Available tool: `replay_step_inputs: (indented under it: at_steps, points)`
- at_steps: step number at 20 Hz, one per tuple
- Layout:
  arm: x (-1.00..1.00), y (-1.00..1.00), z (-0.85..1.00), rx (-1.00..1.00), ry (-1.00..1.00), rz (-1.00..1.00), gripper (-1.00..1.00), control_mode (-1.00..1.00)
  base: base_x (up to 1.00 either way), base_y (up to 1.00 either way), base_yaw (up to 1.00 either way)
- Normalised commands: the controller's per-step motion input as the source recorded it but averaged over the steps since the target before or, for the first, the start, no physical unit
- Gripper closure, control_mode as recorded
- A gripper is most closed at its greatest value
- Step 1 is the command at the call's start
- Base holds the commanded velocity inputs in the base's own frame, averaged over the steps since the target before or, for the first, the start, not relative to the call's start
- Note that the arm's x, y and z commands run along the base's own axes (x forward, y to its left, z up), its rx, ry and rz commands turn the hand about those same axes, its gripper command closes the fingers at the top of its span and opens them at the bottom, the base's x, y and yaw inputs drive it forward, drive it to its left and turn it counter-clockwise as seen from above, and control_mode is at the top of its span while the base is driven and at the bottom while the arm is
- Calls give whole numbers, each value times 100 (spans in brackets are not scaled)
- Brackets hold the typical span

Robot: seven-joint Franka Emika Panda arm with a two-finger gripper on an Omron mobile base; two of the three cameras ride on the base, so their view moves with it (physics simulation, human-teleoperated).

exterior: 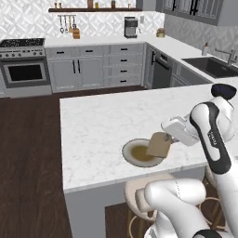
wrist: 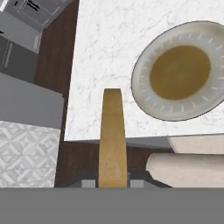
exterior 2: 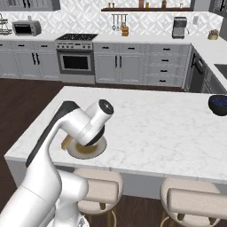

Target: Start the toaster. Once the lever pops up, take the bread to the plate on the dining counter.

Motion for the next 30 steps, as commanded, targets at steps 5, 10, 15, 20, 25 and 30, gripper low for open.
replay_step_inputs:
  at_steps: [5,10,15,20,25,30]
  points:
    - [38,0,-53,0,-1,-7,100,-100,0,0,0]
    - [43,0,-40,0,0,-3,100,-100,0,0,0]
    - [42,0,-29,0,0,-1,100,-100,0,0,0]
    - [40,0,-18,0,0,-1,100,-100,0,0,0]
    - [37,0,-15,0,0,0,100,-100,0,0,0]
    - [23,0,-23,0,1,0,100,-100,0,0,0]
